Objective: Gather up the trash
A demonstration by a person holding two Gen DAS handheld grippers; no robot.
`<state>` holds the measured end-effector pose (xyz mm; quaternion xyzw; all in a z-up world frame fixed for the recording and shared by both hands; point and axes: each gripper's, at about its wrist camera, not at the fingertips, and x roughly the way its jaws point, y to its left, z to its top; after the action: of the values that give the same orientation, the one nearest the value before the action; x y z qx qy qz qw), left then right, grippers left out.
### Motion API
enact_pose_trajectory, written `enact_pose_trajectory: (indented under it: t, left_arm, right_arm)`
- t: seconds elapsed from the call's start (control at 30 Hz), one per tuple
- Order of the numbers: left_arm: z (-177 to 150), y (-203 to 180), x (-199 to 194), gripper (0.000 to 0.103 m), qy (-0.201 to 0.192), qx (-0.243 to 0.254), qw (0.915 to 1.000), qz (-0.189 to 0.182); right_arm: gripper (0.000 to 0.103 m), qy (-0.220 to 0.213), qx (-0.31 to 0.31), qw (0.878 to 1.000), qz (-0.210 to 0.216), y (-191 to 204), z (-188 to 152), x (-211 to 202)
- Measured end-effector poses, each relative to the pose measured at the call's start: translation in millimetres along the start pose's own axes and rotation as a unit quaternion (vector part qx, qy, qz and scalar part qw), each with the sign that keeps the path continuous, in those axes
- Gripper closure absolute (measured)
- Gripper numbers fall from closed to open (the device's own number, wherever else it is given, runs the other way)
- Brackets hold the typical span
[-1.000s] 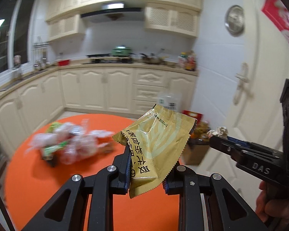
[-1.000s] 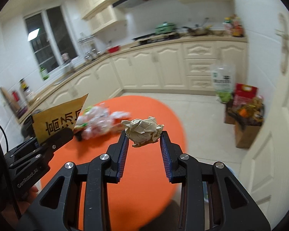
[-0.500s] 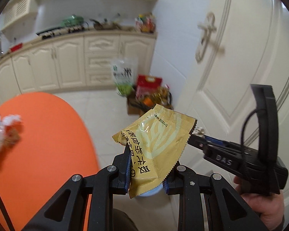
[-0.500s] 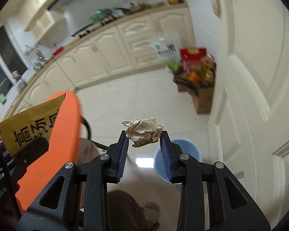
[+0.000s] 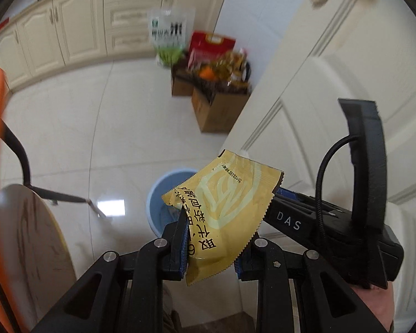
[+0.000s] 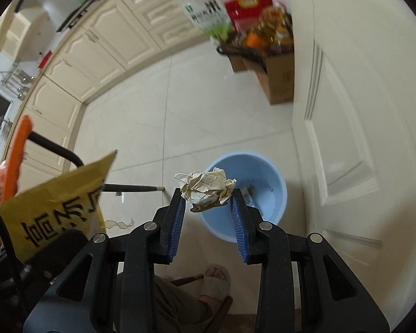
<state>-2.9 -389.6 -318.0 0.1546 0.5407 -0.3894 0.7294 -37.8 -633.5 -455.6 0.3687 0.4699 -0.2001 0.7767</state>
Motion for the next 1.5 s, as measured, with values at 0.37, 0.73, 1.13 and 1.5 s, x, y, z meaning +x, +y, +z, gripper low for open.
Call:
enact_pose_trajectory:
  t: [0.37,0.73,1.13,1.5]
  left_arm:
    - [61,-16,80,0.032,0.044,-0.003,0.9985,0.031]
    - [72,-52,56,0.001,-0.019,0.034,0.9953,0.089]
    - [-7,-62,-104,0.001,-0.199,0.051,0.9725,0.110]
    - [-148,0,-250,0.001,-0.323,-0.038,0.9282,0.181]
  right_arm:
    - [0.036,0.022,0.043,0.999,-0.002,-25,15,40]
    - [0.005,-0.017,0.084,0.996,0.000,-31,11,0]
    - [0.000,-0.129,0.059,0.989,0.041,35,-1,-129]
    - [0.000,-0.229,-0.094,0.965,0.089,204,-53,-232]
